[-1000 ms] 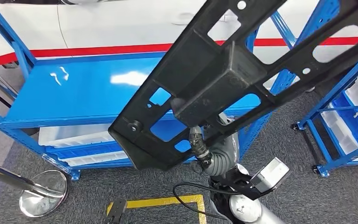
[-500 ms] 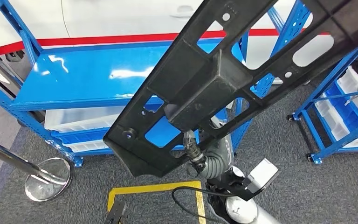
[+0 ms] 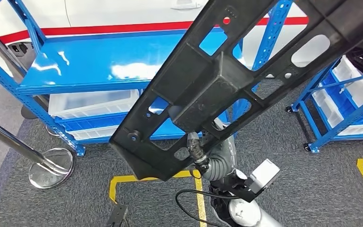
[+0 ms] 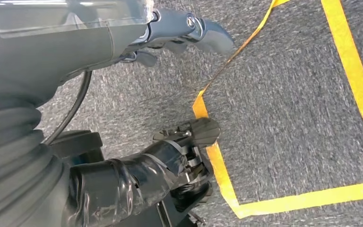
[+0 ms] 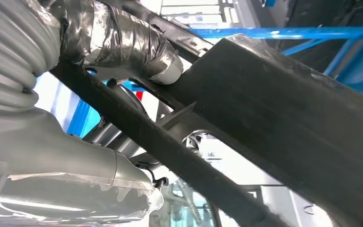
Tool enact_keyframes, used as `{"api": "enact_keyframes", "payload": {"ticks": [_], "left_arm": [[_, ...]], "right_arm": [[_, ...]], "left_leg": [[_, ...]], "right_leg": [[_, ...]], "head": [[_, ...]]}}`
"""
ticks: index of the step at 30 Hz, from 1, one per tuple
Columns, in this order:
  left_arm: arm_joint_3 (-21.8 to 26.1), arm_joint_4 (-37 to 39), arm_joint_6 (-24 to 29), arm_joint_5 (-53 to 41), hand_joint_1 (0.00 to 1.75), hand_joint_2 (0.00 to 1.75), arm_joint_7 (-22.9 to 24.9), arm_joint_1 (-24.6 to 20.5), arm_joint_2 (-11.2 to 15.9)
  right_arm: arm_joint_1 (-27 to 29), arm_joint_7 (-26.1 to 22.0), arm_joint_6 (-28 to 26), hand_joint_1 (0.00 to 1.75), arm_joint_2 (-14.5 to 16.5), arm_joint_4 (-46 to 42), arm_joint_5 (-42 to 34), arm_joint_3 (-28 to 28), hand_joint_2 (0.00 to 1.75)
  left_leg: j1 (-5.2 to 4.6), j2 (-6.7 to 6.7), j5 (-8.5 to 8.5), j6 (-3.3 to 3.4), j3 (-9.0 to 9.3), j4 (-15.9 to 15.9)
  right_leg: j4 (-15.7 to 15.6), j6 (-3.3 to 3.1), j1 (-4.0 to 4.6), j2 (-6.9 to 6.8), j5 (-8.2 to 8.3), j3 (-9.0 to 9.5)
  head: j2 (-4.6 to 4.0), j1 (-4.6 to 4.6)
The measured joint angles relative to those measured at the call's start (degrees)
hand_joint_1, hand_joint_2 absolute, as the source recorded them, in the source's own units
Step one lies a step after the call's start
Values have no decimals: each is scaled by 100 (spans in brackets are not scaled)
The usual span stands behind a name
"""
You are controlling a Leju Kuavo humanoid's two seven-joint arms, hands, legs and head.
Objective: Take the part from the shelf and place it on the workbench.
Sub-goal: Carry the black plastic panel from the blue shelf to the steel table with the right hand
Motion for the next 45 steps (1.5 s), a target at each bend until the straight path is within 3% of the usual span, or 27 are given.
{"api": "enact_keyframes", "payload": {"ticks": [1,3,5,6,8,10,12,13,15,16,18,20,21,22,24,26,28,30,32,35,37,38,40,41,43,45], "left_arm": [[0,0,0,1,0,175,2,7,1],[0,0,-2,1,0,175,7,18,3],[0,0,-5,0,0,175,13,18,3],[0,0,-7,3,0,175,21,17,3],[1,0,-10,12,0,175,38,18,3],[3,0,-3,20,0,175,41,6,6],[4,0,8,6,0,175,44,-36,13],[4,0,11,-8,0,175,49,-58,17],[4,0,18,-31,0,175,72,-68,16],[4,0,24,-37,0,175,86,-55,16],[4,0,33,-45,0,175,107,-27,15],[4,0,34,-51,0,175,111,-21,11],[4,0,33,-51,0,175,112,-15,9],[4,0,32,-52,0,175,115,-6,8],[4,0,32,-52,0,175,129,10,8],[4,0,33,-54,0,175,145,7,0],[4,0,32,-55,0,175,155,-4,-9],[4,0,31,-57,0,175,169,2,-8],[4,0,32,-63,0,175,187,10,-7],[4,0,31,-71,0,175,212,-4,-8],[4,0,30,-70,0,175,227,5,-8],[4,0,30,-71,0,175,236,11,-7],[4,0,30,-79,0,175,246,9,-8],[4,0,30,-86,0,175,252,-1,-9],[4,0,32,-99,0,175,268,-20,-13],[4,0,40,-103,0,175,303,-9,-11]], "right_arm": [[0,-1,0,175,0,2,-3,0,175],[-1,-3,-1,175,0,4,-7,0,175],[0,-4,-12,175,0,4,5,0,175],[1,-1,-21,175,0,4,27,0,175],[3,19,-53,175,0,5,102,-1,175],[3,61,-94,175,0,6,185,0,175],[3,96,-123,175,0,5,246,1,175],[4,105,-129,175,0,4,265,1,175],[3,109,-132,175,-1,4,277,1,175],[3,110,-133,175,-1,5,278,1,175],[3,105,-136,175,-2,5,277,1,175],[17,104,-137,175,-3,7,277,1,175],[25,107,-138,175,-4,8,277,1,175],[31,108,-137,175,-4,9,277,1,175],[32,108,-137,175,-4,9,277,1,175],[29,107,-136,175,-4,8,277,1,175],[31,108,-132,175,-4,7,277,1,175],[30,109,-129,175,-3,7,277,1,175],[23,107,-126,175,-1,7,276,1,175],[22,104,-122,175,0,7,275,1,175],[26,105,-122,175,0,8,274,1,175],[26,105,-122,175,0,8,273,1,175],[26,104,-121,175,0,7,270,1,175],[24,102,-119,175,0,7,269,1,175],[21,97,-102,175,0,7,261,1,175],[20,90,-66,175,0,7,243,1,175]], "left_leg": [[14,-3,-70,-25,-46,48],[39,-2,-493,-82,-199,419],[49,-2,-960,-122,-368,1080],[52,-2,-1037,-129,-404,1355],[50,2,-873,-111,-241,1451],[21,116,-680,-32,302,821],[-52,286,-730,55,791,112],[-86,322,-784,88,876,-70],[-92,220,-723,147,885,-216],[-75,172,-664,179,895,-281],[-37,92,-539,244,903,-386],[-47,2,-466,279,828,-393],[-51,-54,-444,276,789,-381],[-55,-112,-428,274,754,-363],[-58,-237,-417,261,700,-304],[-60,-349,-426,236,631,-219],[-43,-445,-416,176,549,-164],[-27,-521,-392,108,504,-165],[-37,-395,-492,31,422,-20],[28,-133,-932,-108,-35,885],[82,-85,-986,-174,-237,1254],[102,-61,-866,-196,-188,1146],[114,98,-515,-214,161,462],[93,195,-399,-192,331,130],[44,306,-343,-113,478,-186],[31,191,-330,-11,470,-208]], "right_leg": [[0,-50,1,-4,48,-51],[-14,-135,-6,-18,154,-178],[-14,-160,-1,-30,262,-315],[-13,-160,3,-38,316,-379],[-10,-155,14,-76,416,-497],[-10,-138,27,-133,497,-569],[-20,-87,32,-216,558,-588],[-36,-51,27,-275,585,-582],[-88,32,24,-380,638,-557],[-75,65,23,-362,614,-555],[247,100,25,-221,346,-669],[899,109,32,-97,-57,-917],[1150,111,39,-75,-166,-1002],[1233,111,43,-63,-166,-1005],[797,88,48,-9,113,-710],[134,40,41,209,339,-340],[-127,11,51,342,353,-226],[-177,-19,44,246,377,-217],[-246,-68,1,123,410,-179],[-277,-100,-17,-85,418,-159],[-271,-92,-27,-219,408,-165],[-266,-79,-37,-281,399,-164],[-255,-35,-50,-393,372,-143],[-247,-1,-41,-443,356,-130],[-249,70,-9,-541,337,-106],[-269,145,0,-633,322,-77]], "head": [[0,-6],[0,-20],[0,-33],[0,-32],[0,-33],[0,-32],[0,-29],[0,-30],[0,-29],[0,-26],[0,-4],[0,14],[0,18],[0,17],[0,17],[0,11],[0,14],[0,22],[0,-9],[0,-67],[0,-69],[0,-69],[0,-70],[0,-73],[0,-65],[0,-53]]}}
